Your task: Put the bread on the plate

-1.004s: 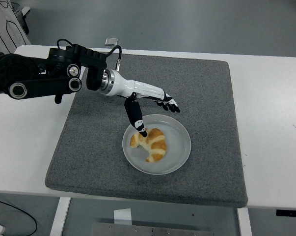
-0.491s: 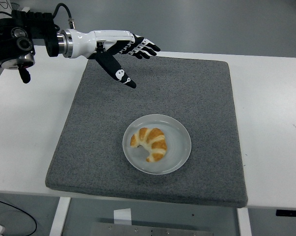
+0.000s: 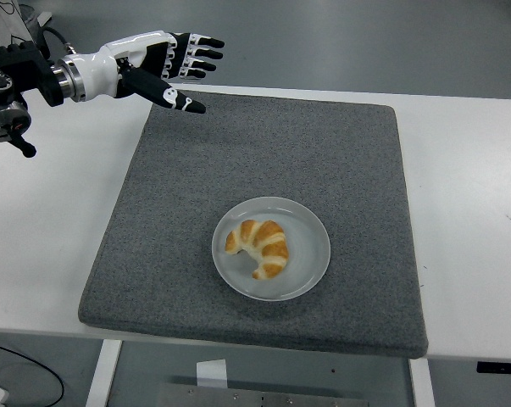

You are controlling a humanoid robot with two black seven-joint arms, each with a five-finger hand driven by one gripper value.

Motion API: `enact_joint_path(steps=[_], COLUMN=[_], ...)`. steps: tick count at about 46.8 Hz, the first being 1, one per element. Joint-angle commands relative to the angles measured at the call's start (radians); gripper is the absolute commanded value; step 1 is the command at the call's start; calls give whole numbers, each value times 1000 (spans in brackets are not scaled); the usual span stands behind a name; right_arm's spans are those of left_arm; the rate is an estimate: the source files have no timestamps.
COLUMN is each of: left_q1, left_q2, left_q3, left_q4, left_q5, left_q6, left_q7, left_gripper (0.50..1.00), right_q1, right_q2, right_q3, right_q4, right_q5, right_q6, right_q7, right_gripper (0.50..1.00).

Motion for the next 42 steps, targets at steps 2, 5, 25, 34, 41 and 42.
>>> enact_joint_path(steps=[2, 5, 25, 34, 41, 42], left_q1=[8, 8, 63, 71, 71, 71], left_q2=[-1, -6, -1, -9, -24, -26], left_q3=[0, 0, 1, -2, 0, 0], left_q4=[45, 65, 108, 178, 232, 238], left_q5=[-140, -214, -469, -507, -576, -584], left_q6=[-1, -1, -16, -21, -73, -81], left_q7=[0, 0, 6, 8, 9, 9], left_gripper=[996, 996, 996, 996, 996, 996], right_q1=[0, 0, 0, 0, -2, -2], right_q2=[0, 0, 0, 0, 0, 0], right_q3=[0, 0, 0, 3, 5, 5], right_q4=[0, 0, 0, 5, 8, 8], right_q5=[0, 0, 0, 4, 7, 7], right_q6=[0, 0, 0, 3, 2, 2], right_q7=[0, 0, 0, 0, 0, 0], right_gripper=[932, 932, 932, 932, 932, 932])
